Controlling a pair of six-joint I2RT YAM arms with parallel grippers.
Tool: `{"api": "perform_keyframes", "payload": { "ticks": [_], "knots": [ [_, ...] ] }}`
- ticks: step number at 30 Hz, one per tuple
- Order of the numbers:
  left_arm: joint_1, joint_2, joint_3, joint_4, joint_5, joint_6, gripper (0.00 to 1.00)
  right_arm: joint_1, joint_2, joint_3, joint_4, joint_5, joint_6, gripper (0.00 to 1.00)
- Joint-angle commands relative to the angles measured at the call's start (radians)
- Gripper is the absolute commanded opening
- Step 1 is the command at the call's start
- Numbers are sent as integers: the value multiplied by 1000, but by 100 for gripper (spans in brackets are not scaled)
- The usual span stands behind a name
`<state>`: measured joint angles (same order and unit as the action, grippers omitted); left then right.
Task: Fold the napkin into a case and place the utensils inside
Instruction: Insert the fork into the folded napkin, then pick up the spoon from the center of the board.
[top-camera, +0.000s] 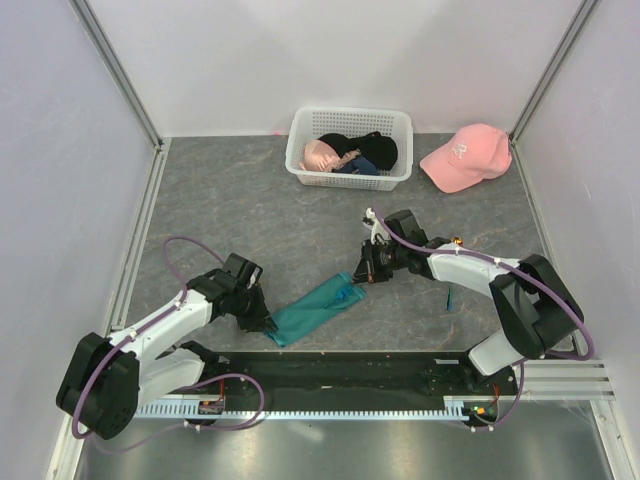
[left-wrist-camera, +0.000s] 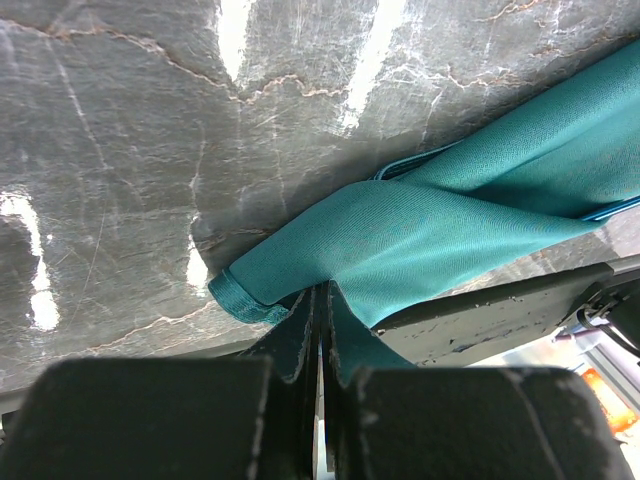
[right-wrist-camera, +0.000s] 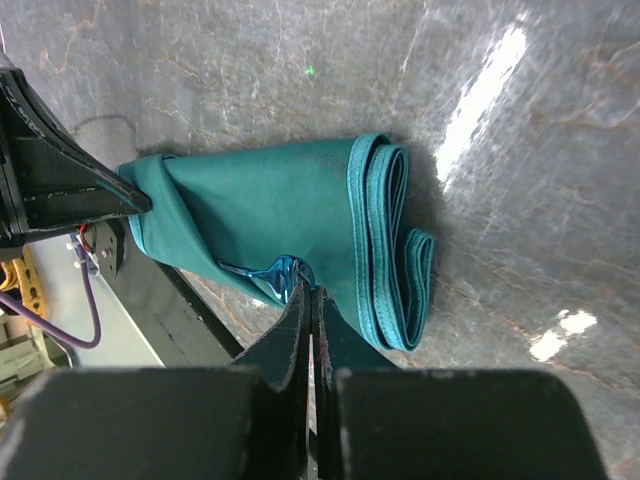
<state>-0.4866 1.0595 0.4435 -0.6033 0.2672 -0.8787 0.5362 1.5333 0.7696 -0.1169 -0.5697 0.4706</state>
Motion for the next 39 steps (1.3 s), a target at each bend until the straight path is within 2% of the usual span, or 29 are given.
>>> {"api": "perform_keyframes", "payload": {
  "ticks": [1, 7, 13, 16, 17, 19, 20, 21, 22, 24, 25, 26, 27, 28, 29, 32, 35, 39],
  "knots": [
    [-4, -13, -5, 4, -14, -28, 2, 21, 2, -30, 75, -6, 62, 0],
    [-4, -29, -6, 4, -13, -29, 2, 31, 2, -76, 109, -4, 106, 0],
    [-4, -58, 1, 4, -10, -36, 2, 41, 1, -98, 109, -2, 125, 8],
    [-6, -84, 27, 4, 15, -22, 2, 38, -31, -66, 30, 42, 86, 22],
    [-4, -111, 47, 4, 29, -10, 6, 27, -45, -37, 1, 60, 77, 34],
    [-6, -147, 66, 2, 41, -2, 16, 2, -90, -6, -88, 112, 50, 47],
    [-4, -192, 89, 4, 52, 1, 28, -39, -105, 31, -127, 134, 39, 55],
    [-4, -210, 99, 4, 61, 6, 33, -65, -117, 49, -201, 155, 28, 59],
    [-4, -231, 113, 5, 66, 10, 37, -117, -142, 66, -239, 228, 5, 67],
    [-6, -266, 153, 20, 98, 44, 47, -175, -159, 123, -352, 345, -10, 75],
    [-4, -270, 165, 31, 119, 61, 49, -242, -154, 140, -383, 458, -10, 80],
    [-4, -267, 190, 45, 176, 93, 53, -275, -145, 173, -414, 528, -10, 81],
    [-4, -244, 202, 78, 211, 109, 54, -304, -113, 192, -464, 571, -13, 82],
    [-4, -228, 225, 92, 280, 141, 55, -350, -93, 221, -477, 681, -24, 83],
    [-4, -207, 234, 105, 305, 156, 55, -375, -69, 235, -489, 709, -32, 83],
    [-10, -147, 268, 131, 346, 196, 55, -452, 25, 272, -509, 740, -50, 83],
    [-30, -122, 285, 163, 368, 199, 55, -464, 62, 266, -512, 783, -52, 80],
    [-69, -92, 279, 220, 377, 185, 54, -484, 74, 211, -486, 788, -62, 70]
  ]
}}
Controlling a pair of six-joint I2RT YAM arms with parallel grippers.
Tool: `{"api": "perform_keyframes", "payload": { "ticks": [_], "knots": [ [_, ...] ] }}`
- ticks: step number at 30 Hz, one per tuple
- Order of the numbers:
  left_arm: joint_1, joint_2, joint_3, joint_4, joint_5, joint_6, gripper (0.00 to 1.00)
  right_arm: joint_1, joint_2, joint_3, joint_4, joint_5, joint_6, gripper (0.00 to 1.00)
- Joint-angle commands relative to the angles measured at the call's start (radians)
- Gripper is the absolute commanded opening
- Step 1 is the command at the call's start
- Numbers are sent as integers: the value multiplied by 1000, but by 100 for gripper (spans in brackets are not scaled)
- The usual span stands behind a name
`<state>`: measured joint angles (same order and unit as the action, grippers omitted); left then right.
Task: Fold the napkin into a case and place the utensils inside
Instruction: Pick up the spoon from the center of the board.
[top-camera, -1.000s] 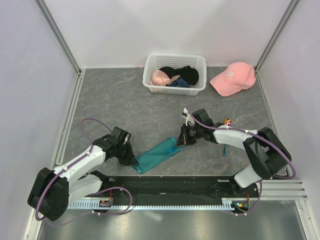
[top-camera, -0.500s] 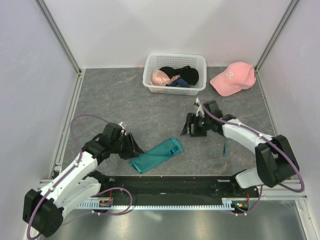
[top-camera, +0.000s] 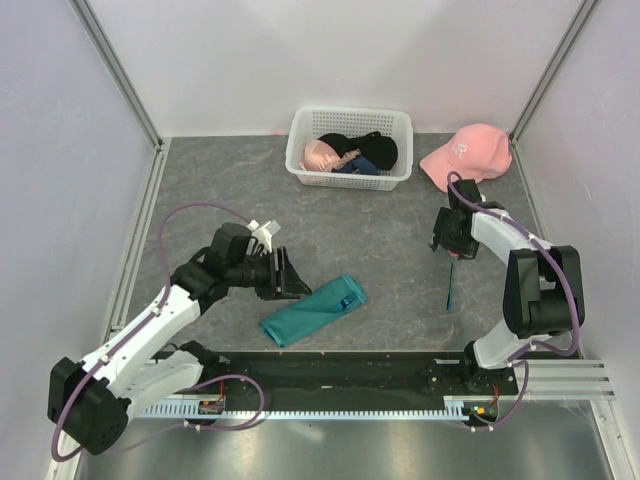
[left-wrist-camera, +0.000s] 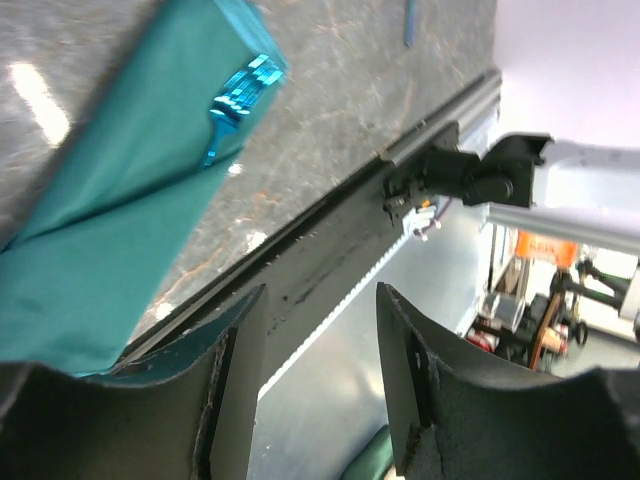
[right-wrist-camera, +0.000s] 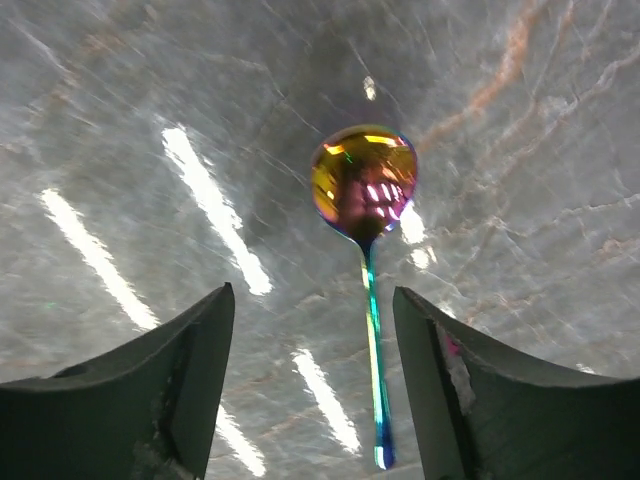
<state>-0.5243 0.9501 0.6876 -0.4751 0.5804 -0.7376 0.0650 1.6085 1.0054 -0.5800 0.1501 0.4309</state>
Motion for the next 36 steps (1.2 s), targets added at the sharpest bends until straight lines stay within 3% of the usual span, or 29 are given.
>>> {"api": "perform_keyframes", "payload": {
  "ticks": [1, 4, 10, 14, 15, 17, 26, 31, 36],
  "knots": [
    [-45, 27, 33, 101, 68, 41, 54, -17, 1, -33, -9, 60, -26, 68],
    [-71, 58, 36, 124, 70, 37, 54, -36, 10, -59, 11, 48, -41, 59],
    [-112, 91, 59, 145, 65, 35, 55, -60, 47, -106, 84, -33, -66, 50],
    [-135, 127, 88, 150, 49, 40, 57, -77, 60, -143, 115, -67, -54, 23],
    [-147, 139, 98, 150, 41, 43, 73, -73, 60, -149, 121, -89, -46, 17],
    [-164, 182, 128, 148, 0, 49, 80, -27, 48, -154, 123, -90, -37, 0],
    [-341, 394, 276, 203, -206, 102, 84, 80, -307, -186, 115, -354, 190, 0],
    [-388, 544, 357, 250, -223, 115, 85, 197, -423, -228, 187, -451, 350, 0],
    [-390, 593, 394, 276, -197, 96, 84, 285, -466, -269, 275, -485, 480, 0]
  ]
}}
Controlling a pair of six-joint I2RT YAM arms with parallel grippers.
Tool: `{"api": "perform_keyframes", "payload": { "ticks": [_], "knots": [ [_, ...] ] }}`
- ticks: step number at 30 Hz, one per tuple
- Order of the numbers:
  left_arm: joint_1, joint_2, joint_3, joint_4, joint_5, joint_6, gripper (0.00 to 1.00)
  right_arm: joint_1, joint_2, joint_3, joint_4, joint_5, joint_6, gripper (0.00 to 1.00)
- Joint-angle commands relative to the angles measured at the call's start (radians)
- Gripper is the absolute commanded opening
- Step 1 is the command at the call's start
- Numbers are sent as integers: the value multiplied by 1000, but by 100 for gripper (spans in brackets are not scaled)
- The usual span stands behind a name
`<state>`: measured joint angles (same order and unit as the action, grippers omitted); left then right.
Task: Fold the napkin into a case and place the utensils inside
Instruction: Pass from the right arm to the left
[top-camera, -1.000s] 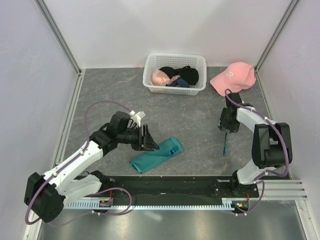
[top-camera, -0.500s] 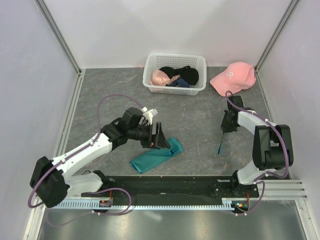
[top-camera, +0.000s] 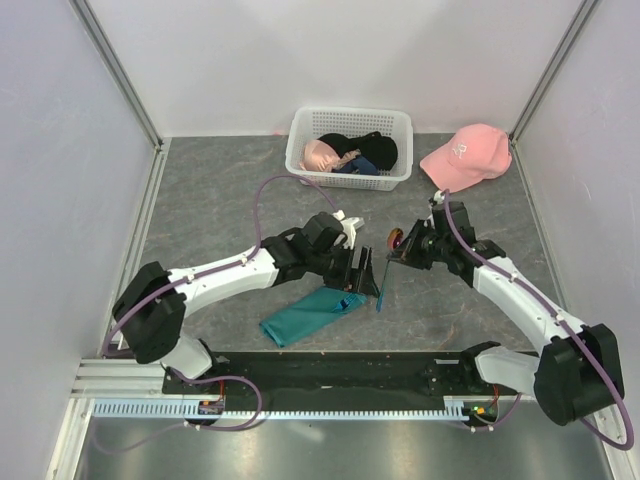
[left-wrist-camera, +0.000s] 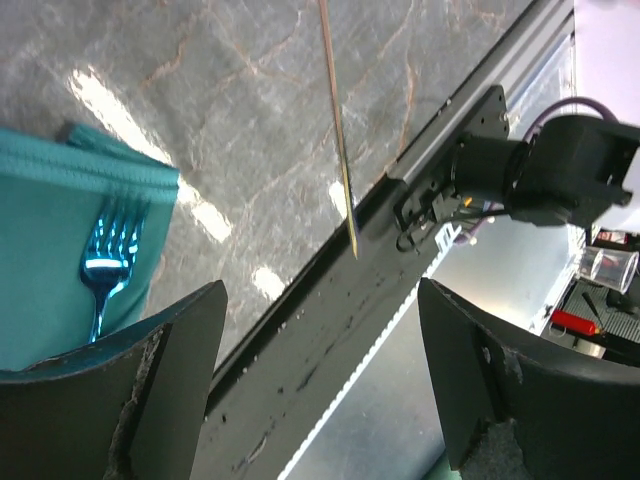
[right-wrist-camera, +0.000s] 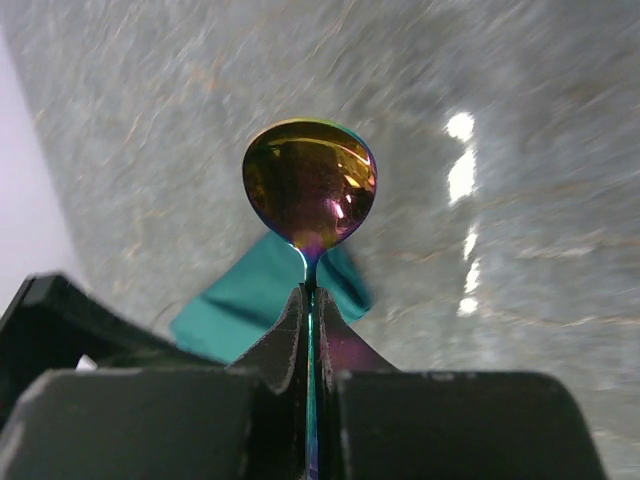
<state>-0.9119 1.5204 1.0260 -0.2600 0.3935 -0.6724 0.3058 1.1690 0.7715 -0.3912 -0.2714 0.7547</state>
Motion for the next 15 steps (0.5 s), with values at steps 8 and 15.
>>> {"api": "perform_keyframes", "payload": {
  "ticks": [8, 15],
  "knots": [
    [-2, 95, 34, 119, 77, -24, 62, 90, -69, -67, 170, -81, 271, 0],
    [13, 19, -26, 61, 64, 34, 2, 93, -14, -34, 215, -184, 159, 14]
  ]
}}
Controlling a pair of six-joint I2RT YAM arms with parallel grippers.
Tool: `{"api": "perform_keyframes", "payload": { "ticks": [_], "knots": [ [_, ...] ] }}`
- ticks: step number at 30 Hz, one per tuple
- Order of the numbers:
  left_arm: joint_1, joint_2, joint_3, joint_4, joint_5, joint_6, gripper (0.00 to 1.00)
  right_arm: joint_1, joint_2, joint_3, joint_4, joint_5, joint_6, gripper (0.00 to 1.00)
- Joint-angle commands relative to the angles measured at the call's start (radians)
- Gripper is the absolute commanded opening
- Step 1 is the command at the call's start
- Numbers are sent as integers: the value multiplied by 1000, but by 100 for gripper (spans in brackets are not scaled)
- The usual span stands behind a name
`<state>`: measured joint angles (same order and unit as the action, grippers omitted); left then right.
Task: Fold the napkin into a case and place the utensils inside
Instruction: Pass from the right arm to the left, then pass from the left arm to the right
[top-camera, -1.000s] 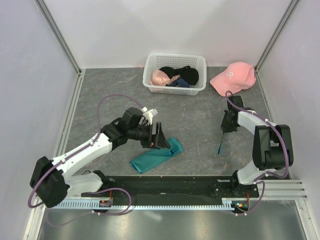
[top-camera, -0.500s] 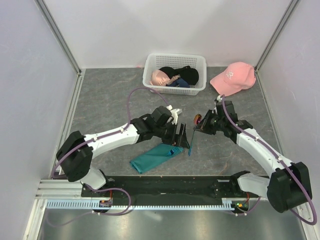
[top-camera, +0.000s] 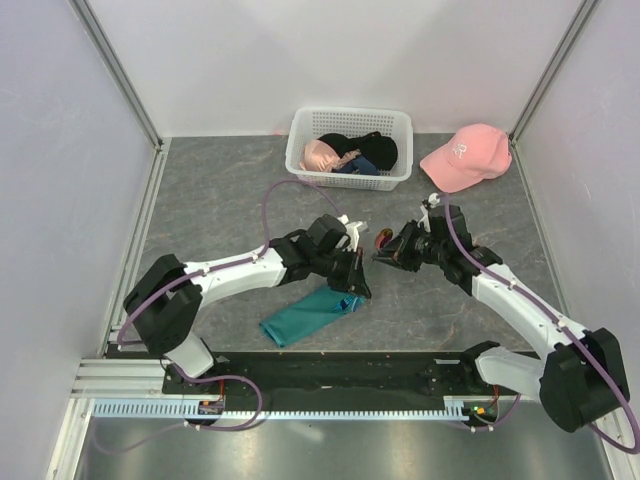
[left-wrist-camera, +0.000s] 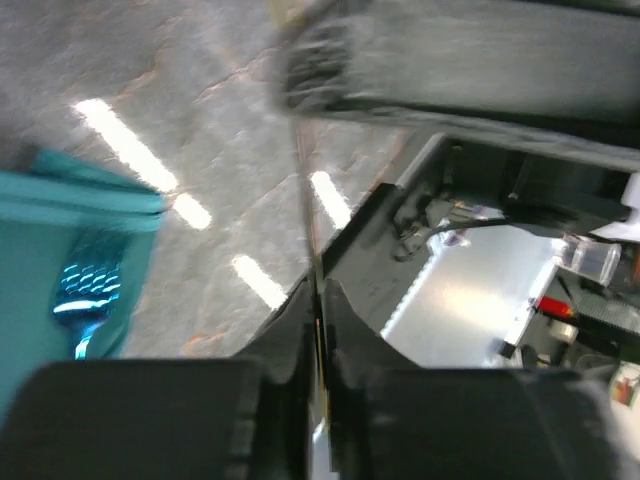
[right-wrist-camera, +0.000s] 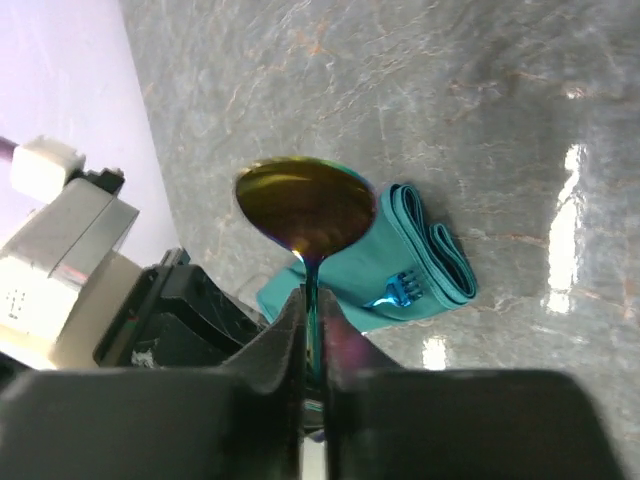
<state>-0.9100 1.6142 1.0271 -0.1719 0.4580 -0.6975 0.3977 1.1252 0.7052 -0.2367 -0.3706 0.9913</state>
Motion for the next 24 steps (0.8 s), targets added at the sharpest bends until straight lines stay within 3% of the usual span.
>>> {"api": "perform_keyframes", "payload": {
  "ticks": [1, 2, 3, 5, 8, 15, 24],
  "knots": [
    [17, -95, -41, -61, -16, 116, 2, -2, 50, 96, 27, -111, -154, 37],
    [25, -114, -57, -78, 14, 136, 2, -3, 71, 135, -22, -126, -362, 45],
    [46, -150, -76, -89, 56, 153, 2, -3, 111, 170, -123, -128, -449, 51],
    [74, -177, -113, -132, 149, 194, 2, -3, 133, 258, -209, -105, -660, 54],
    [105, -230, -154, -215, 221, 225, 2, -2, 130, 293, -256, -103, -794, 56],
    [126, -290, -214, -235, 355, 225, 2, 1, 142, 297, -214, -300, -852, 44],
    [138, -300, -214, -225, 423, 233, 2, 27, 139, 260, -176, -367, -842, 44]
  ]
}}
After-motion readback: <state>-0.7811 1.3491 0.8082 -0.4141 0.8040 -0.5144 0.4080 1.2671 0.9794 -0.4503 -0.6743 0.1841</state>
